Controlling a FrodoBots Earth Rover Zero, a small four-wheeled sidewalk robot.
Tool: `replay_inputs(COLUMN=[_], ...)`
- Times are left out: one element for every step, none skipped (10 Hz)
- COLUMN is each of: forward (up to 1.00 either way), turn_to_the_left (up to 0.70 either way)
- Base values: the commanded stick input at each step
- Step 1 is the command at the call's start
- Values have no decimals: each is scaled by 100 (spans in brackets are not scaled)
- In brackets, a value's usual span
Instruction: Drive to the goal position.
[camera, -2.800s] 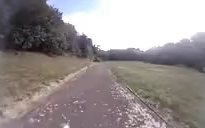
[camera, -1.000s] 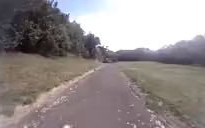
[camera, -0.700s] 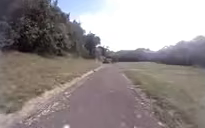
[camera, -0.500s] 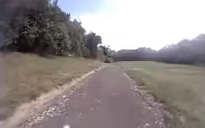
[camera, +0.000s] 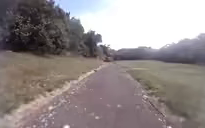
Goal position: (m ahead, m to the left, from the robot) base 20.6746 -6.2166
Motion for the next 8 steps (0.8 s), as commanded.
replay_inputs(forward=[100, 100, 100, 100, 100, 100, 100, 100], turn_to_the_left=[3, 3, 3, 3, 3, 3, 3, 3])
